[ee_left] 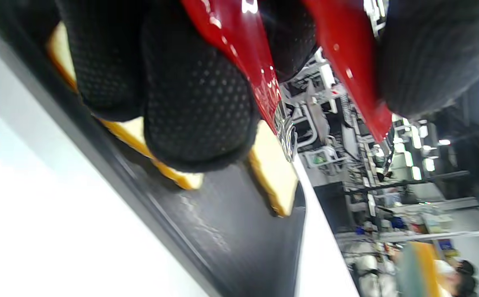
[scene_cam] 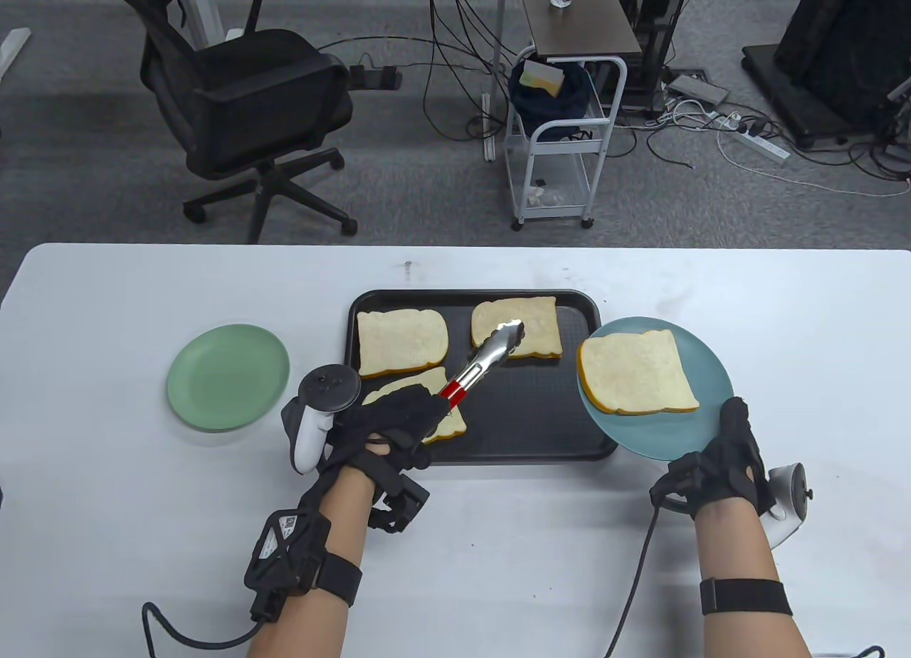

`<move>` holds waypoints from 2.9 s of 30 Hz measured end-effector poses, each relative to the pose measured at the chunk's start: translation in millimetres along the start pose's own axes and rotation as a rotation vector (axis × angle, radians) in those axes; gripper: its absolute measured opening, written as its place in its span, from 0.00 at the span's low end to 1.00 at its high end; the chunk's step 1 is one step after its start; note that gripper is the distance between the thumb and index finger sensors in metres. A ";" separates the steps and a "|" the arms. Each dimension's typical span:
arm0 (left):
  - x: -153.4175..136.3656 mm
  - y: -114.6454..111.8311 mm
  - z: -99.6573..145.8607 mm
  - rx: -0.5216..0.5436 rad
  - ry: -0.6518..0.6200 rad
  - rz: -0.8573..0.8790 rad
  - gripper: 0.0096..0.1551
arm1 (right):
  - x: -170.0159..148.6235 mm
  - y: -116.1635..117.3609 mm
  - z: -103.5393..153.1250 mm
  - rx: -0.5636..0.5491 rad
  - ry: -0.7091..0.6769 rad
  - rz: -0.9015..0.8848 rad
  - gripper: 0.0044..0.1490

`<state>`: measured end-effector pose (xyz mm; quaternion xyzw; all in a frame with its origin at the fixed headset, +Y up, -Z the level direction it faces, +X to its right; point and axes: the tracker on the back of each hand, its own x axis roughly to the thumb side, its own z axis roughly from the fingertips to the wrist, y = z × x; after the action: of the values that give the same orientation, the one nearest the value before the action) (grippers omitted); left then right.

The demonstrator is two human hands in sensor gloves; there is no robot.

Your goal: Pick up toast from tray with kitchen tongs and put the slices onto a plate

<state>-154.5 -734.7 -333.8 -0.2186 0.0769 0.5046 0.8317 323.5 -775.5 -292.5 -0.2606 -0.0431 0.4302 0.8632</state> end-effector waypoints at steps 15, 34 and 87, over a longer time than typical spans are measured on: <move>-4.1 -28.1 -50.6 0.067 0.132 -0.014 0.45 | -1.2 -1.0 -2.8 0.002 0.000 0.015 0.32; 7.0 -26.0 -73.5 0.076 0.162 0.174 0.36 | -2.7 -1.3 -2.2 -0.001 0.026 -0.031 0.32; 69.2 -34.8 46.4 -0.154 -0.225 0.099 0.44 | -5.3 1.2 -1.4 0.018 0.017 0.007 0.32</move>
<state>-95.3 -672.2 -306.5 -0.2198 -0.0454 0.5710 0.7897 319.7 -779.5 -293.5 -0.2567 -0.0309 0.4315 0.8643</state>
